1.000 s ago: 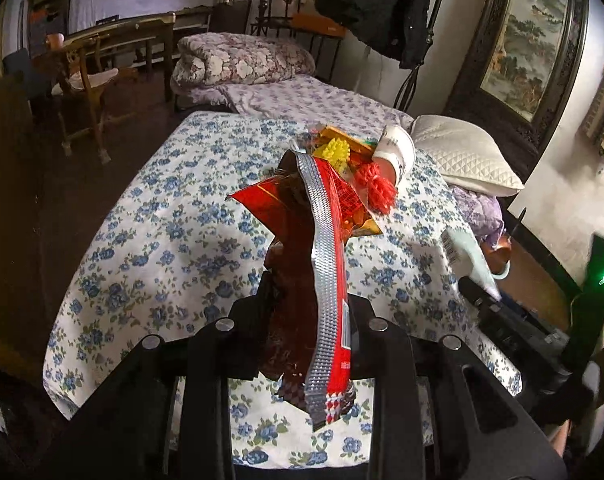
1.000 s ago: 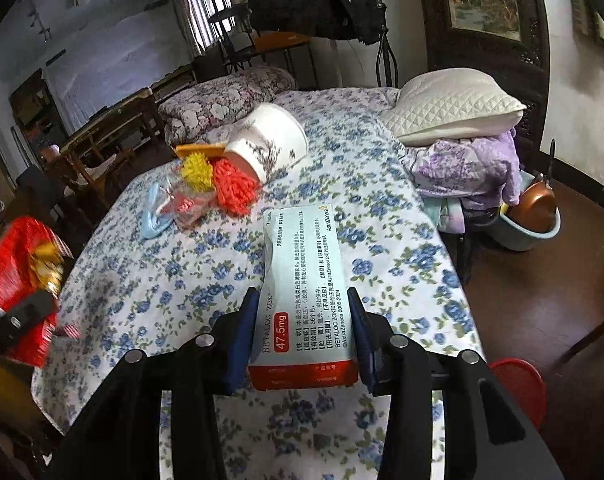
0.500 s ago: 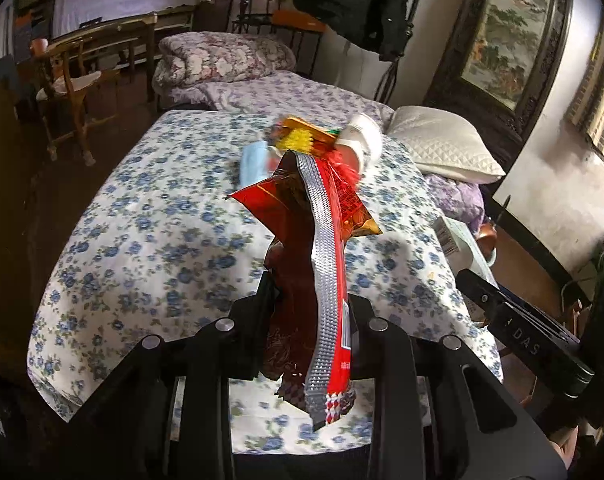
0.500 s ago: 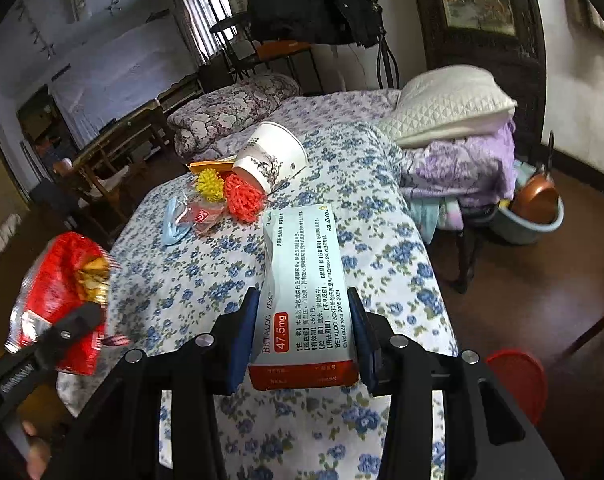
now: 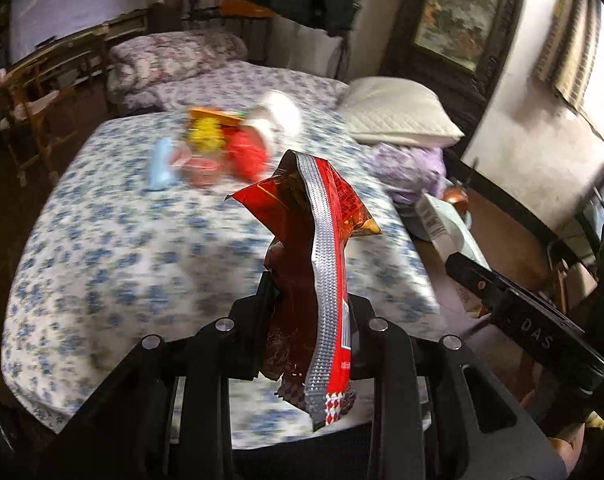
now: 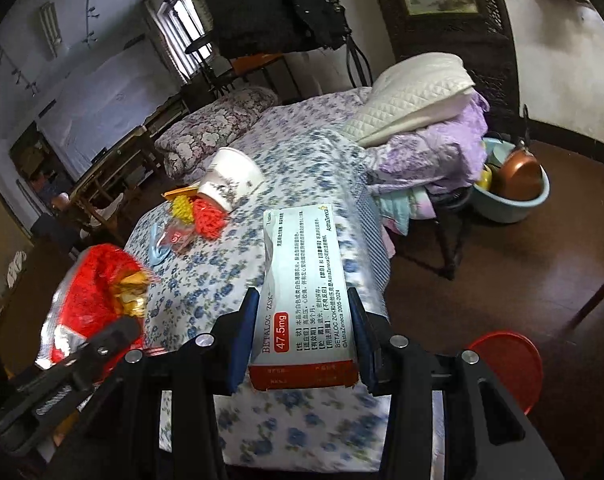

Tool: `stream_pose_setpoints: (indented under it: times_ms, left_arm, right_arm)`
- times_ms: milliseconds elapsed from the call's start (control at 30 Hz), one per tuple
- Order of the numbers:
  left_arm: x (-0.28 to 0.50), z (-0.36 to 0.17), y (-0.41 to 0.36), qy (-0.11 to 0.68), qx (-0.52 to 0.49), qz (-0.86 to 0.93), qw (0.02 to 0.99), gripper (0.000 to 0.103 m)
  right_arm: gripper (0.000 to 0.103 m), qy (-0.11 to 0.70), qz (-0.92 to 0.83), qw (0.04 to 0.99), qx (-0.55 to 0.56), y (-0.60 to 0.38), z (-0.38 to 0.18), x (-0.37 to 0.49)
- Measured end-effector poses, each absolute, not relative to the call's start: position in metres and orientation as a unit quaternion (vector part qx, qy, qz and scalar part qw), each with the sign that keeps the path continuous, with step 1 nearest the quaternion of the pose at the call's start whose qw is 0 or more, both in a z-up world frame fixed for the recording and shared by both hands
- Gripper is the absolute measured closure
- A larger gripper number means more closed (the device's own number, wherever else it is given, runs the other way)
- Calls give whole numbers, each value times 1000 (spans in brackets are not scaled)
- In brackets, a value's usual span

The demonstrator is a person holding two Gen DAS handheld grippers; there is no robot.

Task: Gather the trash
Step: 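Drop the white box into the red wastebasket with the right tool while the left tool carries the red bag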

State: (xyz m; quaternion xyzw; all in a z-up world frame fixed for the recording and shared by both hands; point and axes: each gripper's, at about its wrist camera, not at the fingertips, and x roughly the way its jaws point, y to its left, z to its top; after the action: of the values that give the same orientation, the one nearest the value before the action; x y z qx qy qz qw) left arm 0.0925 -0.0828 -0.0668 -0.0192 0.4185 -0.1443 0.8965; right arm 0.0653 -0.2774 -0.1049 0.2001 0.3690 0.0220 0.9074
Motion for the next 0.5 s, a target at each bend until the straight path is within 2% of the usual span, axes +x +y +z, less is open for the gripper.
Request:
stream_pose_setpoints:
  times_ms: [233, 500]
  left_arm:
    - [87, -83, -176, 435, 28, -216, 874, 74]
    - [75, -127, -289, 475, 85, -289, 827, 74]
  right_arm:
    - [60, 388, -34, 902, 186, -350, -108, 18]
    - [60, 434, -129, 864, 220, -440, -172, -38]
